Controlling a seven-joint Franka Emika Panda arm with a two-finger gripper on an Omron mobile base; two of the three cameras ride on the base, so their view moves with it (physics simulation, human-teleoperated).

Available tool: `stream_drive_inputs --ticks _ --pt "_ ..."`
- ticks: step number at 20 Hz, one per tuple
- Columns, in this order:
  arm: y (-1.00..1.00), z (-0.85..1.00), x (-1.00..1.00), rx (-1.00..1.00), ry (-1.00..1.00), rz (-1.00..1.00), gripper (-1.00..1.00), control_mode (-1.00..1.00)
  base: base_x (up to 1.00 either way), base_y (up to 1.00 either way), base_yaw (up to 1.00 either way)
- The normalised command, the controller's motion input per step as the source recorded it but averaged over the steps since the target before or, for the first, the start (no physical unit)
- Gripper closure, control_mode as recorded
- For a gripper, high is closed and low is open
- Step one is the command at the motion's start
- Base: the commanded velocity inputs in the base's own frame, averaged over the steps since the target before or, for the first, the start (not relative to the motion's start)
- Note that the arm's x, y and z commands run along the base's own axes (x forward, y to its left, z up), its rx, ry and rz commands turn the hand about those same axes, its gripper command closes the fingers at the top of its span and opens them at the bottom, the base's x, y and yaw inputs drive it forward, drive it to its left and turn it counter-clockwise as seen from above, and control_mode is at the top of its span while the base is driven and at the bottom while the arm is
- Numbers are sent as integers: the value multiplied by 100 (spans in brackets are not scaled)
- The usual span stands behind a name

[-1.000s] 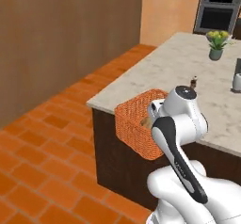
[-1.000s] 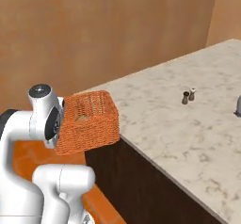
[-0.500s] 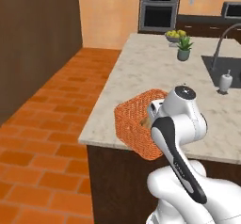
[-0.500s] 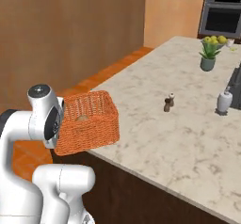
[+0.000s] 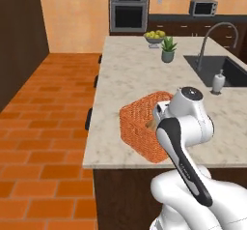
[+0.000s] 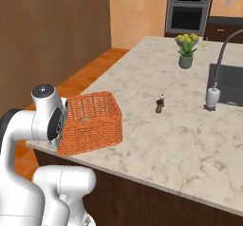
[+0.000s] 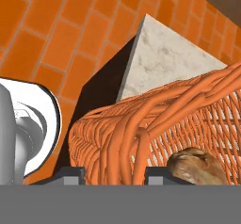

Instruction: Open the cabinet, pick up the bread from the cabinet and place it in the basket. Then move the basket to the dining counter.

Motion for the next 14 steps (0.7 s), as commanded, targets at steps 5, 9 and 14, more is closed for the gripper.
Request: stream_drive_inputs --ticks 5,9,14 --pt "0 0 0 0 0 0 100 100 44 36 -21" --pt "0 0 0 0 0 0 100 100 16 11 -12" --pt "0 0 0 0 0 0 100 100 6 1 -6"
